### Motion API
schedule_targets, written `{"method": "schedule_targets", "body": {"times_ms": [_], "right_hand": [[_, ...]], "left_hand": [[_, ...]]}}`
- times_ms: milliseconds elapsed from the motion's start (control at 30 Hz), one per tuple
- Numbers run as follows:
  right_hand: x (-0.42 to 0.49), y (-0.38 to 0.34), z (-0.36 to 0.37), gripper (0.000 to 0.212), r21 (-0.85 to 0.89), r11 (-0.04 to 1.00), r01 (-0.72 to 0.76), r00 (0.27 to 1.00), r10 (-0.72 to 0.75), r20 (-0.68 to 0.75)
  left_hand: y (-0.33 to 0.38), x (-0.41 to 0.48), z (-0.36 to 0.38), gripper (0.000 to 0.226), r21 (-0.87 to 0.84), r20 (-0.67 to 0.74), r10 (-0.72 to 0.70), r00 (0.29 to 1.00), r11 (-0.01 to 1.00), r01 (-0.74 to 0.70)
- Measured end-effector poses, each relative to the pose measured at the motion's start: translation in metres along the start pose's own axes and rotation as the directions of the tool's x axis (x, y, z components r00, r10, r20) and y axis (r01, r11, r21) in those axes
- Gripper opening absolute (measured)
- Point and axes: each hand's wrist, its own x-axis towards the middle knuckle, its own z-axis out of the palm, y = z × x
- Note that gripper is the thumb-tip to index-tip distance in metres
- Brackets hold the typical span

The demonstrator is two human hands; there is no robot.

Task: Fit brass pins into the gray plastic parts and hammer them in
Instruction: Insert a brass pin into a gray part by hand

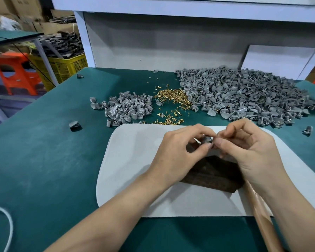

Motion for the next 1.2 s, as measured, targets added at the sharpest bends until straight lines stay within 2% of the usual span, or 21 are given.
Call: {"method": "schedule_targets", "body": {"times_ms": [67,200,467,800,867,900,1067,1200], "right_hand": [[-0.0012,-0.0013,0.0008,0.017,0.011,0.999,-0.032,0.999,0.032,-0.001],[-0.0015,-0.0015,0.0009,0.017,0.067,0.996,-0.064,0.998,0.064,0.001],[-0.0009,0.0024,0.0025,0.015,0.130,0.989,-0.076,0.997,0.075,0.011],[-0.0005,0.0017,0.0048,0.012,-0.088,0.996,-0.033,0.999,0.031,-0.025],[-0.0005,0.0028,0.0042,0.003,-0.106,0.994,-0.030,0.999,0.027,-0.034],[-0.0005,0.0041,0.0035,0.006,-0.112,0.993,-0.021,0.999,0.015,-0.050],[-0.0018,0.0035,0.0017,0.008,-0.071,0.997,0.003,0.994,-0.010,-0.106],[-0.0023,0.0047,0.0015,0.011,-0.115,0.993,0.019,0.995,-0.030,-0.095]], "left_hand": [[-0.0003,-0.0005,0.0002,0.013,0.020,-0.021,0.023,1.000,1.000,-0.022],[0.0009,-0.0008,0.0005,0.004,0.077,-0.049,0.067,0.997,0.995,-0.063],[-0.0015,-0.0011,0.0016,0.007,0.117,-0.102,0.088,0.991,0.990,-0.076],[-0.0019,-0.0007,0.0020,0.005,0.135,-0.128,0.081,0.989,0.989,-0.064],[-0.0024,-0.0014,0.0028,0.004,0.091,-0.114,0.071,0.991,0.994,-0.061],[-0.0026,-0.0018,0.0030,0.005,0.035,-0.109,0.049,0.993,0.998,-0.045],[-0.0027,-0.0003,0.0031,0.030,-0.246,-0.049,-0.126,0.991,0.963,0.110],[-0.0041,0.0015,0.0007,0.028,-0.292,0.033,-0.161,0.986,0.942,0.163]]}}
